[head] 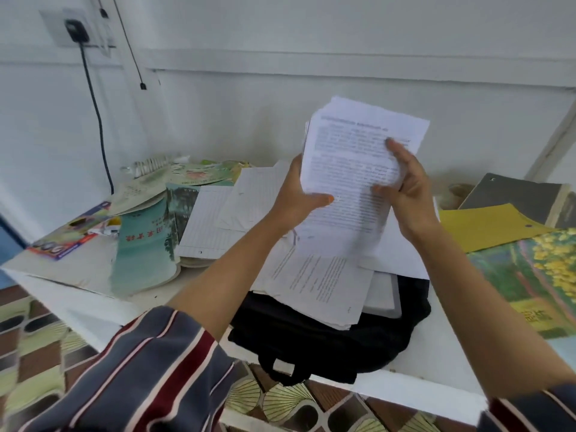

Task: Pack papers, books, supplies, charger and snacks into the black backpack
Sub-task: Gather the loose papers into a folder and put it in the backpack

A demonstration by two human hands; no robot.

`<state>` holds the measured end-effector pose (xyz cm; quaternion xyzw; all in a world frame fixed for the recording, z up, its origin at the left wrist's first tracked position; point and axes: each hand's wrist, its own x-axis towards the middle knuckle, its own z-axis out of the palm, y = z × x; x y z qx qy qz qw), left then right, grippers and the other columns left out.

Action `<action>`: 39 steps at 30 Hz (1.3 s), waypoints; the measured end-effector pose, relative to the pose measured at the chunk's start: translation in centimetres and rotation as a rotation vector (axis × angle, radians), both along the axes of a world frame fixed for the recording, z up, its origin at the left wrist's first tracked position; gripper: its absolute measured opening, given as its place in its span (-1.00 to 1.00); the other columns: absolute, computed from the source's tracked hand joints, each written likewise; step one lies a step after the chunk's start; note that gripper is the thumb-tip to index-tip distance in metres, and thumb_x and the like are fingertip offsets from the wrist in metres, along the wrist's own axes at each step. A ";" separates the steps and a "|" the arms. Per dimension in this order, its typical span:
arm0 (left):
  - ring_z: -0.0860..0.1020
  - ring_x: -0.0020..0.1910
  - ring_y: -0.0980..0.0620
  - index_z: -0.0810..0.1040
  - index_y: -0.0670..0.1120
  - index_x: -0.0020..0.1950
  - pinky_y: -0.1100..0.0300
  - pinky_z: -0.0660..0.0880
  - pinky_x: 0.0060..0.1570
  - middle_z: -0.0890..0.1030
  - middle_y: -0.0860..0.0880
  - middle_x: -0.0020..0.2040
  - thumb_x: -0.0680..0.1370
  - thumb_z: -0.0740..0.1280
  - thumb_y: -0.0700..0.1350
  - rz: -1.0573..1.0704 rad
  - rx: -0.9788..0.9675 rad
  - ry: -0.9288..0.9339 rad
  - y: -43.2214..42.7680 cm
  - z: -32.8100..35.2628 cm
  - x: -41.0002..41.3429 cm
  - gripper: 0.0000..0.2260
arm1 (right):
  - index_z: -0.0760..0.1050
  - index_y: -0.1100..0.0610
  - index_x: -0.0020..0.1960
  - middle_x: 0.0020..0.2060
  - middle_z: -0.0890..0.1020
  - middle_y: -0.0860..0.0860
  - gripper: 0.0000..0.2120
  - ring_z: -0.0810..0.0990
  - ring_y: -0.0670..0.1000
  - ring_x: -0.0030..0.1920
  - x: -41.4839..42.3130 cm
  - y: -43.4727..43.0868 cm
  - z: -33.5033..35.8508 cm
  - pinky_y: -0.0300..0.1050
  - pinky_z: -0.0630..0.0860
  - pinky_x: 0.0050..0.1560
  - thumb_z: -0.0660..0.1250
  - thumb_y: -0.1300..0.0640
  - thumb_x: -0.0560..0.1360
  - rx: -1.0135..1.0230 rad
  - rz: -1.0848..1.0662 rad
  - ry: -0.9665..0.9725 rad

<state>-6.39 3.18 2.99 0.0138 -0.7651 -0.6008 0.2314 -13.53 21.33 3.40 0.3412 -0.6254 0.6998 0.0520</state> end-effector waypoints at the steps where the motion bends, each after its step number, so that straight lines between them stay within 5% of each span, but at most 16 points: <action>1: 0.45 0.03 0.32 0.16 -0.12 0.43 0.48 0.46 -0.09 0.41 0.03 0.19 0.38 0.45 -0.37 0.009 -0.021 0.015 -0.3 -0.7 0.3 -0.28 | 0.40 0.01 0.26 0.27 0.44 -0.11 -0.40 0.38 -0.12 0.35 0.2 -0.3 -0.7 -0.23 0.36 0.31 0.30 0.51 0.37 0.041 -0.012 0.028; 5: 0.44 0.23 0.16 -0.07 0.07 0.45 0.29 0.52 0.05 0.29 -0.08 0.38 0.38 0.44 -0.35 0.036 -0.057 0.131 -0.9 -3.3 1.2 -0.11 | 0.58 -0.03 0.12 0.20 0.55 -0.06 -0.48 0.47 -0.13 0.26 0.7 -1.1 -3.4 -0.25 0.45 0.21 0.31 0.53 0.39 0.112 0.043 -0.040; 8: 0.30 0.38 -0.07 -0.01 0.14 0.42 0.01 0.38 0.33 0.22 -0.13 0.44 0.40 0.38 -0.33 0.038 -0.120 0.186 -1.3 -4.5 1.3 -0.20 | 0.63 -0.15 -0.01 0.11 0.60 -0.20 -0.42 0.51 -0.11 0.22 0.5 -1.8 -4.1 -0.18 0.49 0.19 0.31 0.54 0.38 0.153 0.054 -0.086; 10: 0.27 0.37 0.01 0.10 0.05 0.43 0.23 0.30 0.36 0.24 -0.07 0.39 0.42 0.34 -0.34 0.047 -0.175 0.189 -2.1 -4.4 1.2 -0.31 | 0.63 -0.15 -0.03 0.07 0.61 -0.22 -0.41 0.56 -0.13 0.15 0.4 -2.7 -3.3 -0.23 0.53 0.10 0.30 0.56 0.37 0.151 0.036 -0.122; 12: 0.30 0.24 0.09 0.22 -0.06 0.43 0.53 0.35 0.10 0.28 -0.08 0.26 0.46 0.31 -0.38 0.058 -0.185 0.134 -3.6 -3.1 1.1 -0.41 | 0.59 -0.04 0.01 0.05 0.60 -0.16 -0.48 0.60 -0.16 0.04 0.3 -4.2 -1.9 -0.28 0.55 -0.01 0.29 0.56 0.38 0.135 0.031 -0.149; 15: 0.33 0.20 0.10 0.30 -0.07 0.42 0.59 0.37 -0.10 0.27 -0.08 0.23 0.47 0.30 -0.41 0.078 -0.175 0.028 -7.6 -1.2 0.0 -0.44 | 0.51 0.13 0.10 0.02 0.56 -0.08 -0.53 0.60 -0.18 -0.10 -0.6 -7.8 0.2 -0.32 0.56 -0.15 0.24 0.59 0.36 0.172 0.018 -0.229; 18: 0.35 0.33 -0.05 0.27 -0.06 0.45 0.43 0.43 -0.03 0.30 -0.13 0.37 0.46 0.35 -0.35 0.068 -0.304 -0.231 -12.4 -0.2 -1.5 -0.40 | 0.50 0.18 0.14 0.08 0.50 0.07 -0.53 0.52 0.03 0.01 -2.2 -12.6 0.6 -0.23 0.54 -0.09 0.24 0.56 0.34 0.338 0.002 -0.360; 21: 0.33 0.36 -0.11 0.19 -0.11 0.48 0.12 0.40 0.24 0.29 -0.12 0.44 0.46 0.37 -0.33 0.025 -0.508 -0.569 -15.5 -0.6 -2.2 -0.36 | 0.48 0.24 0.18 0.12 0.46 0.14 -0.58 0.47 0.10 0.04 -3.1 -16.8 -0.7 -0.13 0.49 0.00 0.23 0.52 0.37 0.548 -0.054 -0.428; 27: 0.34 0.36 -0.14 0.13 -0.12 0.50 0.00 0.34 0.31 0.32 -0.14 0.42 0.45 0.39 -0.29 -0.001 -0.514 -0.639 -17.3 -2.6 -3.1 -0.31 | 0.43 0.14 0.27 0.27 0.45 0.12 -0.56 0.43 0.15 0.26 -3.8 -20.0 -3.8 0.06 0.28 0.37 0.22 0.36 0.41 0.879 -0.207 -0.369; 32: 0.35 0.34 -0.13 0.13 -0.12 0.50 0.04 0.37 0.27 0.34 -0.17 0.40 0.46 0.38 -0.30 -0.034 -0.460 -0.619 -17.5 -2.9 -3.5 -0.31 | 0.43 0.07 0.26 0.28 0.39 0.13 -0.51 0.41 0.19 0.24 -3.7 -20.4 -4.4 0.09 0.33 0.33 0.27 0.34 0.36 0.825 -0.278 -0.460; 36: 0.37 0.32 -0.10 0.12 -0.12 0.50 0.24 0.40 0.01 0.33 -0.16 0.39 0.47 0.35 -0.35 -0.053 -0.342 -0.596 -17.2 -2.4 -3.7 -0.32 | 0.43 0.20 0.25 0.19 0.44 0.14 -0.50 0.43 0.14 0.16 -3.5 -19.7 -3.7 -0.08 0.41 0.14 0.29 0.48 0.34 0.616 -0.223 -0.584; 39: 0.36 0.33 -0.10 0.19 -0.09 0.49 0.19 0.38 0.17 0.32 -0.15 0.40 0.43 0.38 -0.40 -0.081 -0.149 -0.589 -17.7 -2.4 -4.0 -0.30 | 0.44 0.24 0.21 0.15 0.48 0.18 -0.50 0.47 0.19 0.13 -3.4 -18.7 -2.8 -0.01 0.46 0.12 0.25 0.56 0.33 0.425 -0.148 -0.691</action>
